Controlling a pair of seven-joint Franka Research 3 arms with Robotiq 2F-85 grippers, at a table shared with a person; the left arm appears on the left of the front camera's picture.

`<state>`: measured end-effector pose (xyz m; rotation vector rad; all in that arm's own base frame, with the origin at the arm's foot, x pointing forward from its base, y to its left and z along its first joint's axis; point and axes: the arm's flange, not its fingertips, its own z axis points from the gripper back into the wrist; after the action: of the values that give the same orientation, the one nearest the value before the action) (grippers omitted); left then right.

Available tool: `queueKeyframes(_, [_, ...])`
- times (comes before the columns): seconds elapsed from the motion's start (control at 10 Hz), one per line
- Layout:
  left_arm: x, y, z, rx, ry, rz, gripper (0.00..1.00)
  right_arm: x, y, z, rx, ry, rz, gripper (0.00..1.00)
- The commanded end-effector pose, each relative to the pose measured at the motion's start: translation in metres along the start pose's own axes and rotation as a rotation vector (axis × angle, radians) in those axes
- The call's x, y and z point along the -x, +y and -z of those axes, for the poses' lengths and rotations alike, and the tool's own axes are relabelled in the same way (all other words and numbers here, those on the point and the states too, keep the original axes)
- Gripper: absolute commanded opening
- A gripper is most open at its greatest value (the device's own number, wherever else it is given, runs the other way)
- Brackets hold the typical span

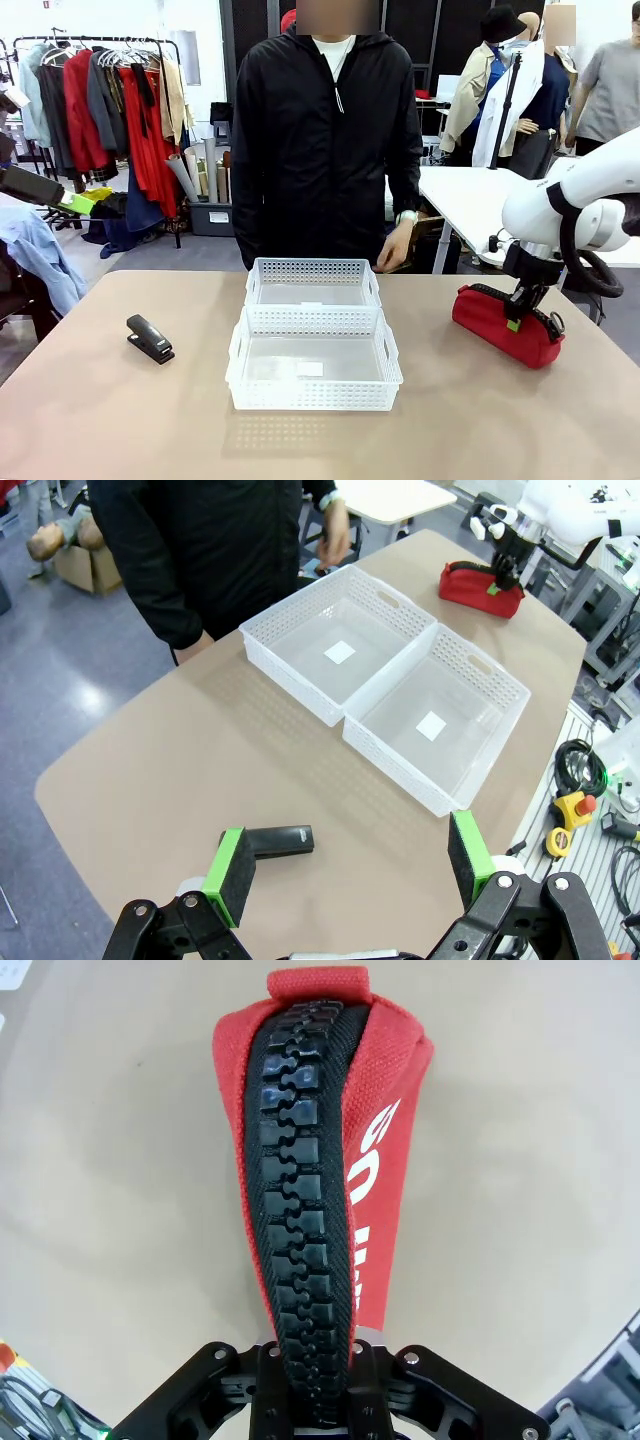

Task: Distribute items into two baskets.
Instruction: Pick up the Pencil pouch that the person points to.

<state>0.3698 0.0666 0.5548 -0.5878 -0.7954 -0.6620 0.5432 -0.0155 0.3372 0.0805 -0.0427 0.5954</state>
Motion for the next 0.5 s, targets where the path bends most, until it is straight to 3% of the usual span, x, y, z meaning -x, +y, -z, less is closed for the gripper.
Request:
queueKeyframes(0.0, [-0.001,0.000,-0.001,-0.004,-0.010,0.006,1.00,-0.003,-0.001,-0.001,0.003,0.041,0.013,0.00])
queueKeyframes(0.2, [-0.001,0.000,-0.001,-0.004,-0.010,0.006,1.00,-0.001,0.003,-0.011,-0.002,0.050,0.032,0.00])
queueKeyframes(0.4, [-0.001,0.000,-0.001,-0.004,-0.010,0.006,1.00,0.007,0.027,-0.062,0.021,0.040,0.068,0.00])
